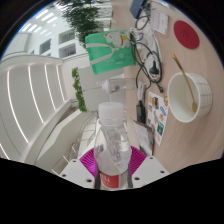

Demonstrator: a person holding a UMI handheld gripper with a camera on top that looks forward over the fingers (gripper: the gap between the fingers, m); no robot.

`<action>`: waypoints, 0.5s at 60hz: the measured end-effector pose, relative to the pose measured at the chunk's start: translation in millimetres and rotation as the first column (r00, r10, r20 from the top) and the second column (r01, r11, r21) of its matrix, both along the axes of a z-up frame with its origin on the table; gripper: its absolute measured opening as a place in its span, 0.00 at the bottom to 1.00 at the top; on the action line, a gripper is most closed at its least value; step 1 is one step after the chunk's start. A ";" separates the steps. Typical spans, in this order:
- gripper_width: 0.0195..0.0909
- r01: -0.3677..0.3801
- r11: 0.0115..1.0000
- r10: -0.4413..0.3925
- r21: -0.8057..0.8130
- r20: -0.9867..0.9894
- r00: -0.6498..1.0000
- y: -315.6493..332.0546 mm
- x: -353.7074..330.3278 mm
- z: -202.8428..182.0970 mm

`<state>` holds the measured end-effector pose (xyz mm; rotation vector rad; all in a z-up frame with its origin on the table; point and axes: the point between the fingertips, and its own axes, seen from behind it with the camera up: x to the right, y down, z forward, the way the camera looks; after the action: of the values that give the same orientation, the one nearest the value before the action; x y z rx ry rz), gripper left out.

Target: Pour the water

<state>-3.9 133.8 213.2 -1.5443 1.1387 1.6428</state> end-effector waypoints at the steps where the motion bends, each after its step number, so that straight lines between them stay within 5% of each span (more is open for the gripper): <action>1: 0.24 -0.016 0.999 0.013 0.034 0.091 0.996 1.2 1.0 6.5; 4: 0.24 -0.072 0.979 0.008 0.190 0.316 0.949 -20.7 29.8 33.0; 12: 0.25 -0.081 0.898 -0.311 0.433 0.753 0.579 -6.3 125.5 130.5; 16: 0.27 0.034 0.902 -0.418 0.429 0.854 0.309 13.8 174.9 146.6; 18: 0.31 0.028 0.875 -0.479 0.484 0.854 0.202 -4.1 237.6 127.4; 22: 0.36 0.084 0.886 -0.459 0.457 0.889 0.004 -7.0 305.9 81.7; 30: 0.37 0.121 0.956 -0.256 0.267 0.962 -0.097 16.3 370.8 -91.5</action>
<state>367.0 150.2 121.7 -1.7558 0.2769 -0.0712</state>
